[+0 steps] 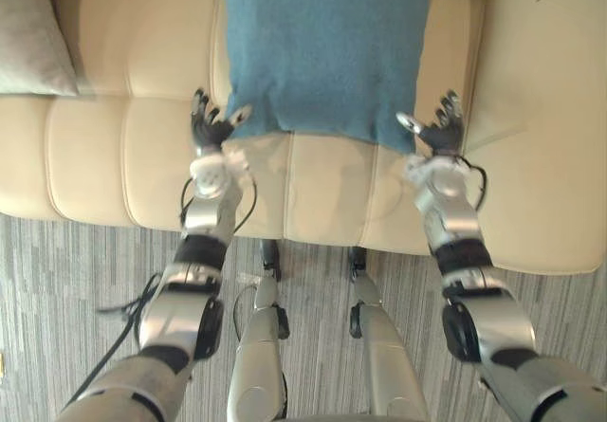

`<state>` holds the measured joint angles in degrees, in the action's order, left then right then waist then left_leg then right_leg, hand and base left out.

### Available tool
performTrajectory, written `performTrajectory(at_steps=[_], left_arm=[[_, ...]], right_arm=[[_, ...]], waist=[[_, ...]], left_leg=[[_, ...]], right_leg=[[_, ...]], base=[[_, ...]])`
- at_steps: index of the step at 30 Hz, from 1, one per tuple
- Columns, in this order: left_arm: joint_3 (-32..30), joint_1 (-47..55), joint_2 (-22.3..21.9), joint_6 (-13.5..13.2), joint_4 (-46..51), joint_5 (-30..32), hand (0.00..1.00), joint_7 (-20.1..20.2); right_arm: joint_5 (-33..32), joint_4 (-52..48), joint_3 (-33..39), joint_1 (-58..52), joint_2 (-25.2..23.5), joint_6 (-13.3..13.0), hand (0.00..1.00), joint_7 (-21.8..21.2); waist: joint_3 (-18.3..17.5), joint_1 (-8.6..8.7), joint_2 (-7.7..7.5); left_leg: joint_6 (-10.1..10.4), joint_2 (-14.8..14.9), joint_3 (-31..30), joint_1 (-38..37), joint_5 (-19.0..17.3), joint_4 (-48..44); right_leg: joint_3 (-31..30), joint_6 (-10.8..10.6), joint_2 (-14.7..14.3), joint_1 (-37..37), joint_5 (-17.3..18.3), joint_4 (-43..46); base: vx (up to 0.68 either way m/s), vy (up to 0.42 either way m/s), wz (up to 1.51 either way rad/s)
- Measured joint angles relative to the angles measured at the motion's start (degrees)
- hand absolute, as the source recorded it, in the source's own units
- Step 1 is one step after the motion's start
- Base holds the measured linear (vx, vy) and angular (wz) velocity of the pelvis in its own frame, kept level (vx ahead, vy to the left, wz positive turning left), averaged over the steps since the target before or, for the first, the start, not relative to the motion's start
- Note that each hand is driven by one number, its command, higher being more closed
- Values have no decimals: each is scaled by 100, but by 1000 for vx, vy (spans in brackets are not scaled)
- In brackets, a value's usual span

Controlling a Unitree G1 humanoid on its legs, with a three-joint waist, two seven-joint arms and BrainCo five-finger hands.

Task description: Pick up cushions and gather them together orderly.

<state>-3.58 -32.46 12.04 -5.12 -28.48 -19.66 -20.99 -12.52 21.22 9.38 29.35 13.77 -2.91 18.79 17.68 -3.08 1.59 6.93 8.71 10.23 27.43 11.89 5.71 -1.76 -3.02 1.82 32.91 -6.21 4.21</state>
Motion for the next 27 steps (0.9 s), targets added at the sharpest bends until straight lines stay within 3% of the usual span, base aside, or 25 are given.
performTrajectory(at_steps=[3,5,9,13,17,24,27], left_arm=[[33,1407,-263,-58,424,-85,0,166],[51,2247,-449,-54,454,-70,0,402],[6,3203,-810,75,-89,165,0,837],[-413,3629,-1152,325,-1267,464,0,1246],[-751,3691,-1282,447,-2176,906,0,1396],[-1073,3686,-1288,483,-2632,1378,0,1409],[-1112,3639,-1286,484,-2778,1518,0,1399]], right_arm=[[21,-563,175,-1468,-65,-62,0,-237],[88,-675,187,-2278,-324,-67,0,-476],[137,-196,172,-3201,-896,-77,0,-920],[314,1099,175,-3495,-1256,18,0,-1217],[552,2187,351,-3524,-1398,110,0,-1330],[641,2890,816,-3544,-1401,222,0,-1387],[788,2989,856,-3495,-1405,271,0,-1374]], waist=[[-49,-18,-77],[-241,-15,-206],[-639,-23,-317],[-1152,-35,-277],[-1594,-48,-197],[-1788,-45,-230],[-1790,-67,-248]], left_leg=[[-2,-33,-15,-554,-314,-290],[0,-36,-67,-856,-527,-517],[6,-44,-158,-1344,-786,-608],[0,-91,-157,-1794,-926,-579],[-28,-133,-153,-2185,-988,-382],[0,-179,-109,-2604,-978,-179],[3,-178,184,-2702,-1043,-203]], right_leg=[[1,4,51,-488,396,440],[35,19,74,-808,620,647],[171,-9,108,-1403,869,644],[225,-38,161,-1939,943,439],[262,-63,195,-2376,946,111],[197,-95,195,-2802,809,-170],[-71,-144,162,-2784,697,-172]], base=[[84,0,7],[96,-11,10],[79,-11,18],[83,18,8],[70,30,4],[83,12,-7],[62,18,-46]])
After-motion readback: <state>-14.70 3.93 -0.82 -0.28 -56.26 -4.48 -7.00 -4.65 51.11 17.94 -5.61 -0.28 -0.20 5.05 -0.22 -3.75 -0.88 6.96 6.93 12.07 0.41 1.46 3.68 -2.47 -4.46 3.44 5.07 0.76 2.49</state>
